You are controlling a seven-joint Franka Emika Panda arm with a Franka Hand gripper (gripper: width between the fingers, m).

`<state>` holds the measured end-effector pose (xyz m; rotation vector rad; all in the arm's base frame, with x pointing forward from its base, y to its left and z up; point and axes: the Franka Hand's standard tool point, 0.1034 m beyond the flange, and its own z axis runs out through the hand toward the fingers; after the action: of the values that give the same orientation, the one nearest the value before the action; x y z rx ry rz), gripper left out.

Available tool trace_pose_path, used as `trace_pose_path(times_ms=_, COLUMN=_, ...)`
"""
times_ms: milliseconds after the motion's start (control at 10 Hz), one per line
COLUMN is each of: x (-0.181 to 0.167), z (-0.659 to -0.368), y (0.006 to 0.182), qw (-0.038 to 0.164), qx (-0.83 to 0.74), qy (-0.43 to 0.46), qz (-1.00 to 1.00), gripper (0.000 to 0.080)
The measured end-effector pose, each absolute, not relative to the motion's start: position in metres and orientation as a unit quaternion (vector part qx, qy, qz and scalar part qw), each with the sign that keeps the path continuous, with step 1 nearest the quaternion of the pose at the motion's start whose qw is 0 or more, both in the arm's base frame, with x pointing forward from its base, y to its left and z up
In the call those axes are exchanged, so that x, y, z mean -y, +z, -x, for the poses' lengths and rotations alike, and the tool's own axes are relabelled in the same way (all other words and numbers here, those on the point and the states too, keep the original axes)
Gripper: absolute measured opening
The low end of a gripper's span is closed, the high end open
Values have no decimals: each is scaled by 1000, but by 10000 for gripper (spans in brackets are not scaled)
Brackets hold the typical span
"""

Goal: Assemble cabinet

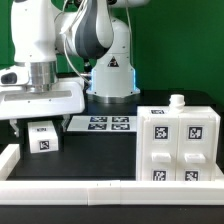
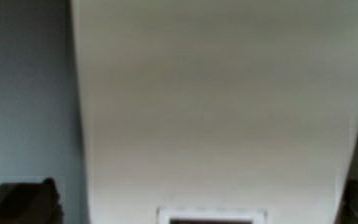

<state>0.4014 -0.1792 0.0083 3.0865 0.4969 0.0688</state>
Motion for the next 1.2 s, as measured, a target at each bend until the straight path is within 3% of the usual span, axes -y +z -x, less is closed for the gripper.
trace_pose_path(times_ms=400, x=176, z=-401, y=7, qw=5, qx=-160, qy=20, qz=-987, gripper=797)
trace_pose_path(times_ms=500, x=174, z=-402, y=7, qw=5, qx=-161, qy=21, qz=-987, gripper=659)
trace_pose_path(times_ms=600, x=175, z=-402, y=7, qw=5, qx=-162, qy=21, qz=-987, gripper=659)
trace_pose_path(times_ms=700, x=175, z=-402, y=7, qw=6, qx=-163, qy=21, qz=-986, gripper=555)
trace_pose_path(times_ms=1000, x=173, z=-405, y=14, qw=13, qx=-168, qy=32, qz=-985, gripper=556)
trace_pose_path(times_ms=1200, x=160, z=-411, y=36, qw=14, qx=-172, qy=45, qz=-984, gripper=556)
